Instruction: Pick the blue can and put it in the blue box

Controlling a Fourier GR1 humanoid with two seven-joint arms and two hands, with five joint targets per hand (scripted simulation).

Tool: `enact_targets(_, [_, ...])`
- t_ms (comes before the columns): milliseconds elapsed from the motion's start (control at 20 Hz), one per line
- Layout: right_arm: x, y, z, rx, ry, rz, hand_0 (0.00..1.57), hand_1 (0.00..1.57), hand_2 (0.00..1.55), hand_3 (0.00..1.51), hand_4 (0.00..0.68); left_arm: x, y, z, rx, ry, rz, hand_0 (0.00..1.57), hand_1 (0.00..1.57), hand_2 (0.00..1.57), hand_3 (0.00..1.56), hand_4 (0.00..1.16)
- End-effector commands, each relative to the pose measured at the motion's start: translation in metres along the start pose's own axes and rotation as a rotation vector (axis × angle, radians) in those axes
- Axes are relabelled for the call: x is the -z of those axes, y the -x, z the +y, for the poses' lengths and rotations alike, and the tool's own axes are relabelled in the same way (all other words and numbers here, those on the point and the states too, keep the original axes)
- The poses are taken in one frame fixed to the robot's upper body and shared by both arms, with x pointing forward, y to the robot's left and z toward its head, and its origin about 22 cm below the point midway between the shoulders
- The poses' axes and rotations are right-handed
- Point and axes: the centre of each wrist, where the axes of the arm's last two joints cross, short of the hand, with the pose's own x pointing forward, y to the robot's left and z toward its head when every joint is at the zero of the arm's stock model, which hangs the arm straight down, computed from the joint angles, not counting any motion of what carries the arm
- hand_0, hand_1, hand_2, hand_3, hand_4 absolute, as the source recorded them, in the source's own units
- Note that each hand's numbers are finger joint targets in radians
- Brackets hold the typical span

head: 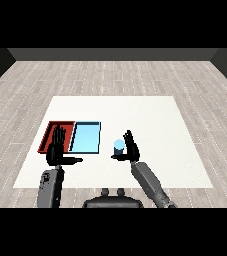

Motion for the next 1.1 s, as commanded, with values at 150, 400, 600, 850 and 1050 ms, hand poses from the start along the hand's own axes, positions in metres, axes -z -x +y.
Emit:
enact_targets(150, [0.021,-0.005,-0.005,0.021,0.002,0.039,0.0,0.0,0.0,0.0,0.0,0.005,0.007,0.0,0.013,-0.026,-0.002,0.0,0.0,0.0,0.0,0.0])
enact_targets(400, [0.016,-0.001,0.0,-0.013,-0.015,0.042,0.0,0.0,0.0,0.0,0.0,0.009,0.008,-0.005,-0.032,-0.005,0.002,0.0,0.0,0.0,0.0,0.0])
enact_targets(600, [0.026,0.027,0.006,0.008,0.004,0.058,0.0,0.0,0.0,0.0,0.0,0.017,0.013,0.009,-0.004,0.006,0.011,0.0,0.0,0.0,0.0,0.0])
enact_targets(850, [0.024,0.015,0.02,-0.062,0.08,0.073,0.0,0.0,0.0,0.0,0.0,-0.003,0.012,0.009,-0.014,-0.012,-0.006,0.0,0.0,0.0,0.0,0.0])
enact_targets(1050, [0.038,0.014,0.023,-0.223,0.192,0.036,1.53,1.53,1.49,1.45,0.658,0.021,-0.006,0.012,0.016,-0.007,-0.003,0.0,0.0,0.0,0.0,0.0])
